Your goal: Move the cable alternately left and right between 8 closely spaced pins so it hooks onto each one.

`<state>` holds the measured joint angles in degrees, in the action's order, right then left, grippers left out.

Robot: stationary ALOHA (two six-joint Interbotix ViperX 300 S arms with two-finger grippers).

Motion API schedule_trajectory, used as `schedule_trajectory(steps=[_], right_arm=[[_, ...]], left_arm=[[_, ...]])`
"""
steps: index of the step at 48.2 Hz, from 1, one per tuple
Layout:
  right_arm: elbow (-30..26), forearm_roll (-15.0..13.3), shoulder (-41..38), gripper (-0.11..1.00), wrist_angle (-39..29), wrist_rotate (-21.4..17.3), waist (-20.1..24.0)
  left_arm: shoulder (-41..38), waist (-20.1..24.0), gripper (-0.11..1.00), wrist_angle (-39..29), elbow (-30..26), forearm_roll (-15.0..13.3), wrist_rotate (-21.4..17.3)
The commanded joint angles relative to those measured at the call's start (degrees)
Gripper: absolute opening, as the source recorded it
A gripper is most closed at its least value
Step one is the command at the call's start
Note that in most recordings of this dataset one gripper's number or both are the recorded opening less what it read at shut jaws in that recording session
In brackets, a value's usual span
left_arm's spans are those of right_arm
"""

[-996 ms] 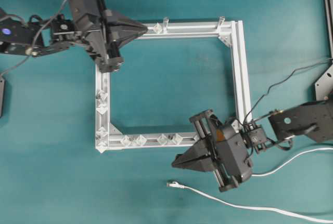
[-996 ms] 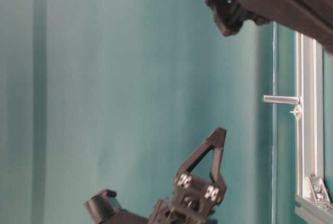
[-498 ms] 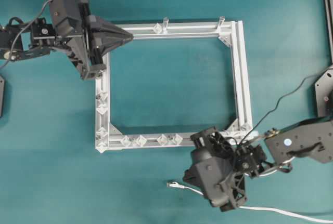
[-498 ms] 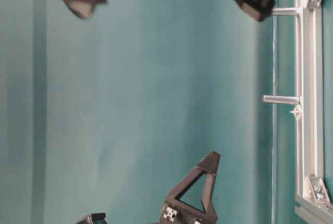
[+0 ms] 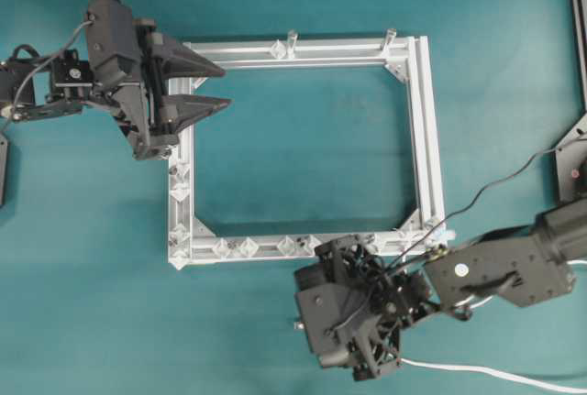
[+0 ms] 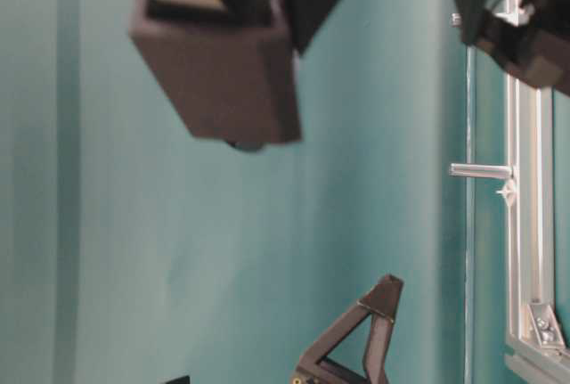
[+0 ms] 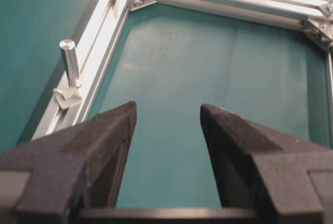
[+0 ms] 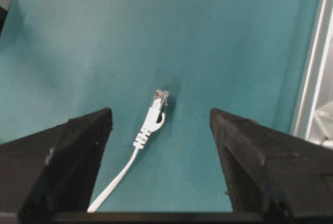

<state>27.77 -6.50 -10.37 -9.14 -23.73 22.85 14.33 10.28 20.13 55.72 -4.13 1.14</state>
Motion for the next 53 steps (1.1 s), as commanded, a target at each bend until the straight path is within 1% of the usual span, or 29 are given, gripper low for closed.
schedule_trajectory(steps=[1, 8, 18, 26, 38, 46, 50, 53], right_arm=[[-2.0, -0.1, 0.2, 0.78, -1.1, -0.1, 0.3], [-3.4, -0.1, -1.3, 0.78, -2.4, -0.2, 0.3], [-4.5, -0.1, -4.0, 0.78, -2.4, -0.2, 0.3], [-5.4, -0.1, -6.1, 0.78, -2.4, -0.2, 0.4], [-5.4, -0.1, -7.9, 0.78, -2.2, -0.2, 0.4], [-5.4, -0.1, -8.1, 0.77, -2.4, -0.2, 0.4], [-5.4, -0.1, -8.1, 0.73, -2.5, -0.2, 0.4], [-5.5, -0.1, -8.1, 0.66, -3.1, -0.2, 0.4]], left_arm=[[1.7, -0.2, 0.55, 0.0, -0.1, 0.2, 0.1], [2.9, -0.1, 0.54, 0.0, 1.1, 0.2, 0.0], [5.2, -0.2, 0.54, -0.5, 3.0, 0.2, 0.0], [8.5, -0.2, 0.54, -2.5, 5.2, 0.2, 0.0], [15.7, -0.2, 0.54, -6.2, 9.4, 0.1, 0.0], [21.6, -0.2, 0.54, -7.0, 12.7, 0.1, 0.0], [25.1, -0.2, 0.54, -7.8, 14.7, 0.1, 0.0], [28.1, -0.2, 0.54, -8.8, 16.2, 0.1, 0.0]])
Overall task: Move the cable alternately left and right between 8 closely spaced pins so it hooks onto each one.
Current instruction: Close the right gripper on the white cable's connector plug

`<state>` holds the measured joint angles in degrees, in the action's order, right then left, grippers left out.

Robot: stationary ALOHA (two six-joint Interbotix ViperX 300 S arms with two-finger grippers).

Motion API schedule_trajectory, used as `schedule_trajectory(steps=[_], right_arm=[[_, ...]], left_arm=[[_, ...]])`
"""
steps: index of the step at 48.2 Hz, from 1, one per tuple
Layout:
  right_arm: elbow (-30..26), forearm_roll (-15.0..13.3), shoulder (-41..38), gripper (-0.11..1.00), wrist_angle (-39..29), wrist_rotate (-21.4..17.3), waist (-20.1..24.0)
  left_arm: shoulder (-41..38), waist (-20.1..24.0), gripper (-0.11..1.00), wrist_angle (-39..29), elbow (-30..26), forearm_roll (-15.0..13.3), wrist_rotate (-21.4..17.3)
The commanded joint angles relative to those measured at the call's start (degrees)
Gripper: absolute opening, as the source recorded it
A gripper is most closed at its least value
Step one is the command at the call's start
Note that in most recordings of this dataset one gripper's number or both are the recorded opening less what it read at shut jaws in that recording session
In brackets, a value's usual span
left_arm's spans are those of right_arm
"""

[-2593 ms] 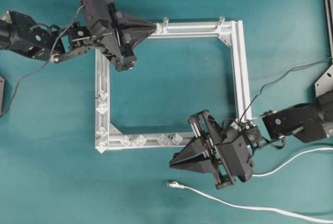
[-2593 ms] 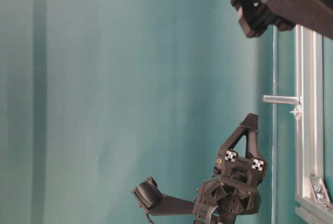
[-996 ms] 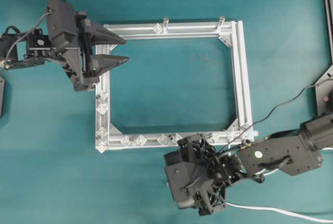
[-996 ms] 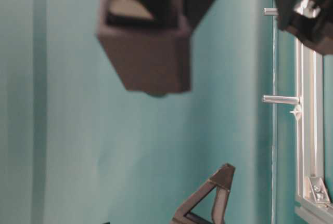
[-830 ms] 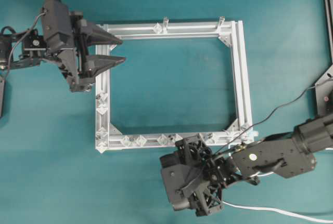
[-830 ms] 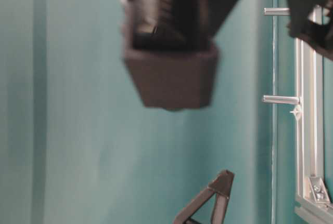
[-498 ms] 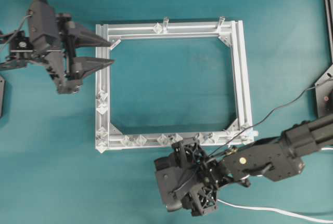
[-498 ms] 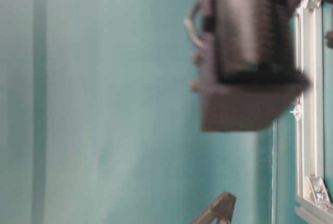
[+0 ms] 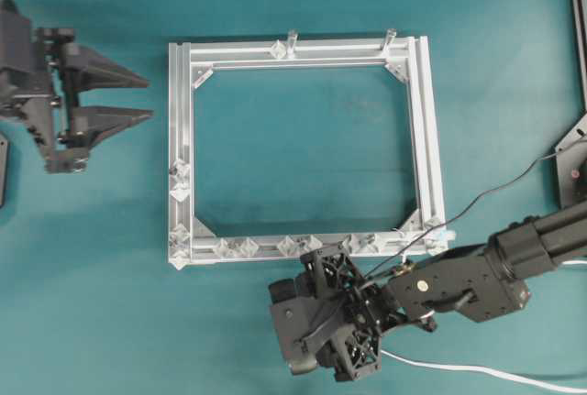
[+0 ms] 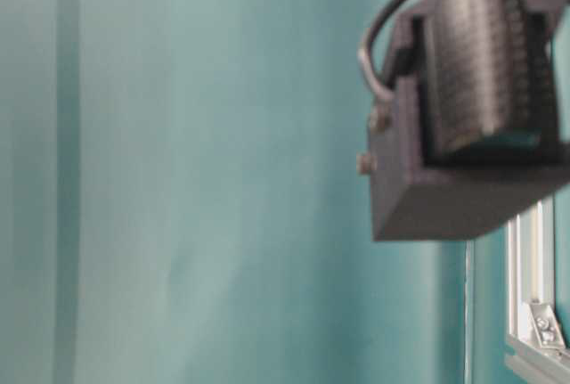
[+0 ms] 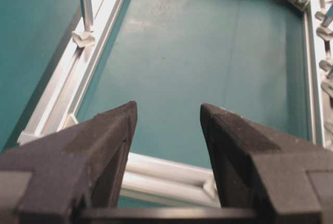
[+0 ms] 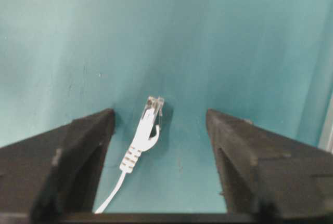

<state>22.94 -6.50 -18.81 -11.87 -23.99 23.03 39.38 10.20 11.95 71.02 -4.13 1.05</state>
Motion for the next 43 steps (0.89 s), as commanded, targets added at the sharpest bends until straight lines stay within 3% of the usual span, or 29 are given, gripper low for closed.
schedule_trajectory(steps=[1, 8, 11, 21, 27, 43], right_arm=[[-0.8, -0.1, 0.4, 0.62, -0.6, 0.1, 0.4], [-1.1, -0.1, 0.5, 0.24, -2.3, 0.1, 1.1], [-1.1, -0.1, 0.8, 0.13, -2.8, 0.1, 1.4], [-1.7, -0.1, 1.3, 0.12, -5.1, 0.1, 1.8], [-2.3, -0.1, 1.8, 0.12, -7.4, 0.1, 1.8], [-2.5, -0.1, 5.6, 0.12, -9.5, 0.0, 1.8]], left_arm=[[4.0, -0.1, 0.54, -1.0, 1.3, 0.2, 0.2], [13.3, 0.0, 0.54, -4.5, 5.1, 0.2, 0.2], [17.5, 0.0, 0.54, -6.2, 6.4, 0.2, 0.2], [33.9, 0.2, 0.54, -13.6, 10.8, 0.1, 0.2], [40.0, 0.3, 0.54, -18.4, 12.1, 0.4, 0.1], [37.9, 1.1, 0.54, -19.2, 12.3, 0.4, 0.3]])
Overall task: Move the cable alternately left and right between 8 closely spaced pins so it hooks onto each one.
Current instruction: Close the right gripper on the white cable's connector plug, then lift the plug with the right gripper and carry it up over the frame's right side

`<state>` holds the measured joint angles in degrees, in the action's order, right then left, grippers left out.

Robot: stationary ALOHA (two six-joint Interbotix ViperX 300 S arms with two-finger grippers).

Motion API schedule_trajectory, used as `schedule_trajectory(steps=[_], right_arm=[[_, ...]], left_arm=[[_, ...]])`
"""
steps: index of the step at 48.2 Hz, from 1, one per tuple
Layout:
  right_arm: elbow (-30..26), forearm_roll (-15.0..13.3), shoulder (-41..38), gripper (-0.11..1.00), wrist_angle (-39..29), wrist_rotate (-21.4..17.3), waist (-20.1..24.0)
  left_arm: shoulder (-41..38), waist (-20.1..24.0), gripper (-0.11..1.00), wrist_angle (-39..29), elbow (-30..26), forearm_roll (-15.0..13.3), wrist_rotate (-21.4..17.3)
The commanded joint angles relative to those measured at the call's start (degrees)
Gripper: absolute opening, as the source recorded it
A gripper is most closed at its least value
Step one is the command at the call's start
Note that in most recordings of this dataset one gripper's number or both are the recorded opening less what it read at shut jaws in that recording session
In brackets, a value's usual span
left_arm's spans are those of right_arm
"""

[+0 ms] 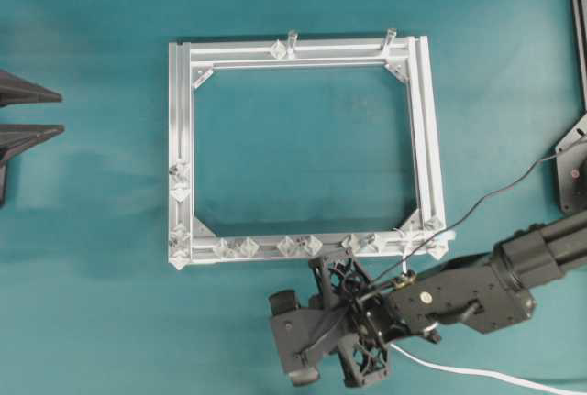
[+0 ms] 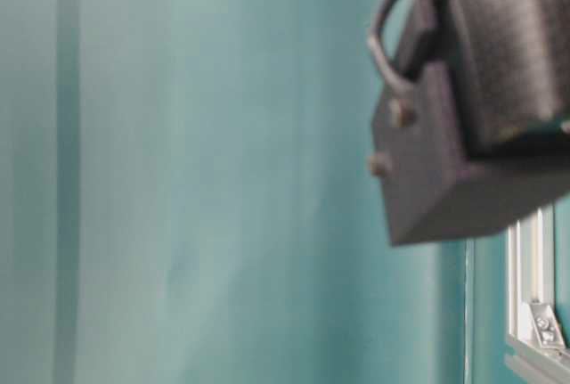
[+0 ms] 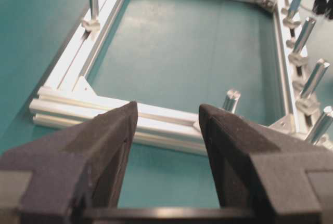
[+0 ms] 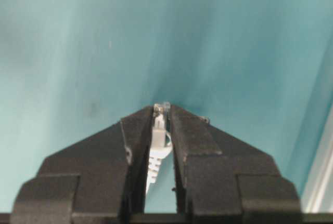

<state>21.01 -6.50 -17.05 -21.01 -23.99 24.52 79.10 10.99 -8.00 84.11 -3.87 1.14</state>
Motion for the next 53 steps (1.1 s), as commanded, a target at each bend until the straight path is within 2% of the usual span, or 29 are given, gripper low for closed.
schedule_trajectory(steps=[1, 6, 10, 20, 29, 45, 48, 53], right_arm=[[-0.6, -0.1, 4.2, 0.12, -0.6, -0.1, 0.4], [-0.6, -0.1, 6.4, 0.12, -2.9, -1.7, 0.4], [-0.4, -0.1, 8.0, 0.12, -5.9, -4.9, 0.4], [1.1, -0.2, 11.3, 0.12, -12.1, -17.1, 0.4], [3.8, -0.8, 14.0, 0.12, -12.7, -26.6, 0.8], [9.1, -1.1, 18.1, 0.12, -14.2, -41.1, 1.7], [9.7, -1.8, 18.5, 0.12, -15.0, -43.9, 1.7], [9.8, -4.9, 19.1, 0.12, -17.7, -49.4, 1.7]], left_arm=[[-2.1, 0.3, 0.54, 0.6, -0.9, 0.2, 0.2], [-2.7, 0.3, 0.54, 0.6, -0.9, 0.2, 0.3], [-2.6, 0.3, 0.54, 0.6, -0.8, 0.2, 0.3], [-2.6, 0.3, 0.54, 0.6, -0.6, 0.2, 0.3], [-2.6, 0.3, 0.54, 0.7, -0.6, 0.2, 0.3], [-2.5, 0.3, 0.54, 0.7, -0.5, 0.2, 0.3], [-2.5, 0.3, 0.54, 0.7, -0.5, 0.2, 0.3], [-2.5, 0.3, 0.54, 0.7, -0.5, 0.2, 0.3]])
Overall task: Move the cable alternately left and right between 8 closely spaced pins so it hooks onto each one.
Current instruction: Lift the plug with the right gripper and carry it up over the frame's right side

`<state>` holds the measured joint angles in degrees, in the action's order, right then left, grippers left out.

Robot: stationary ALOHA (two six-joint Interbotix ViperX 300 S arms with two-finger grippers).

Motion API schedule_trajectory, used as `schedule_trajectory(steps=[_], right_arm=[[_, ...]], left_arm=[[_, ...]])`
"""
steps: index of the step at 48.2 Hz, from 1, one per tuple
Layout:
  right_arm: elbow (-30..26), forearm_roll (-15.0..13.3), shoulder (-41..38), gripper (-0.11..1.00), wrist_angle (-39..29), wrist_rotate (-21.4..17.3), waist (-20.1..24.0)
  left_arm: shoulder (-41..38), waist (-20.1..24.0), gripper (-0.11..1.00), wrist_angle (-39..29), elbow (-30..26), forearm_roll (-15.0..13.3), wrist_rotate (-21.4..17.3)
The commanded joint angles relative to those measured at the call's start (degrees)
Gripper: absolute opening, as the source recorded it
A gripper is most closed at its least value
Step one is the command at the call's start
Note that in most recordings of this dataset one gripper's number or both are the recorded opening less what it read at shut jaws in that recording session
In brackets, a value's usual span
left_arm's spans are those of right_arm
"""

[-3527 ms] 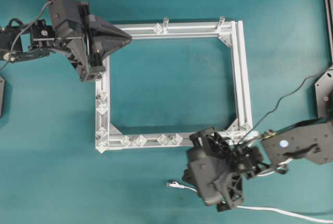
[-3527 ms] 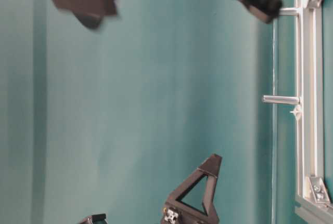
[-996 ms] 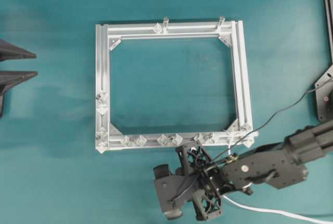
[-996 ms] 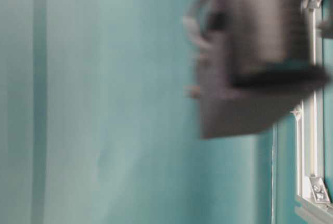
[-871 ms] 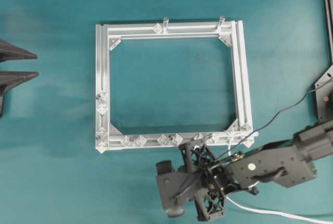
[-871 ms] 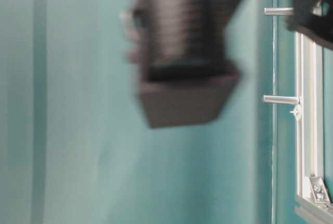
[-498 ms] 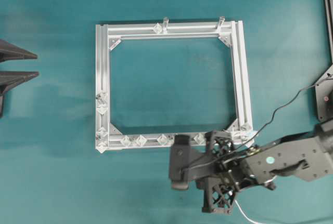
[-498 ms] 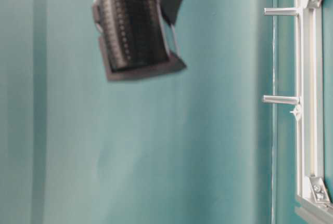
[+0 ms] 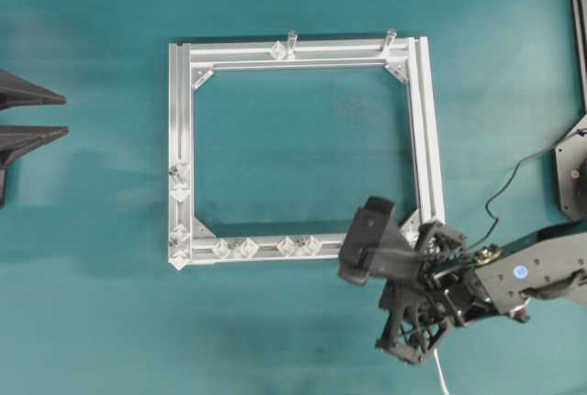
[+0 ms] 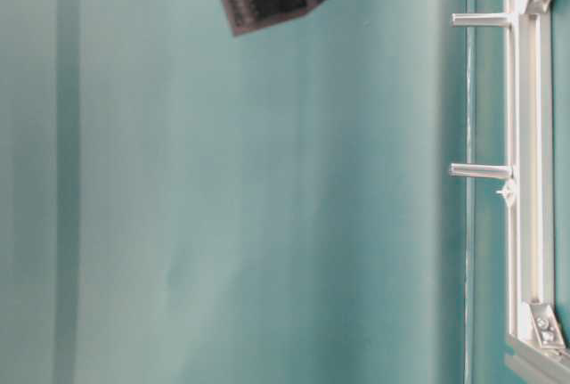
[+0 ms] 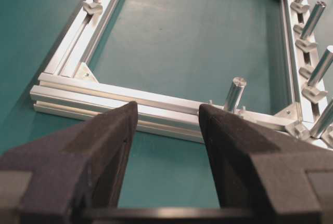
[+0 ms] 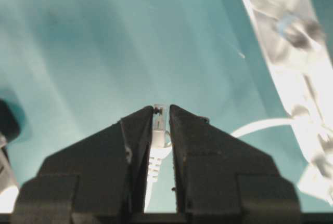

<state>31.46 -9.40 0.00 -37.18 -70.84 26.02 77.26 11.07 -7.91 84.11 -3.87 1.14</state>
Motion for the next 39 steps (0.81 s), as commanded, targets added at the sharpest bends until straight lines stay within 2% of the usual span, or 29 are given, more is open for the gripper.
schedule_trajectory(steps=[1, 11, 15, 20, 28, 39], right_arm=[[-0.6, -2.8, 2.0, 0.12, -2.2, -3.6, 0.2], [-1.1, -9.1, 2.3, 0.12, -9.7, -14.0, -0.3], [-1.0, -10.3, 2.4, 0.12, -11.6, -18.0, -0.8], [-0.9, -10.4, 2.4, 0.12, -12.0, -21.4, -1.6], [-0.3, -10.4, 2.3, 0.12, -12.0, -24.0, -3.3], [-0.3, -10.3, 2.4, 0.12, -12.2, -24.3, -4.7]], left_arm=[[-0.6, 0.2, 0.54, 0.6, -0.5, 0.2, 0.3], [-0.6, 0.2, 0.54, 0.6, -0.5, 0.2, 0.3], [-0.6, 0.2, 0.54, 0.5, -0.4, 0.2, 0.3], [-0.5, 0.2, 0.54, 0.6, -0.5, 0.2, 0.3], [-0.5, 0.2, 0.54, 0.6, -0.5, 0.2, 0.3], [-0.5, 0.2, 0.54, 0.6, -0.5, 0.2, 0.3]])
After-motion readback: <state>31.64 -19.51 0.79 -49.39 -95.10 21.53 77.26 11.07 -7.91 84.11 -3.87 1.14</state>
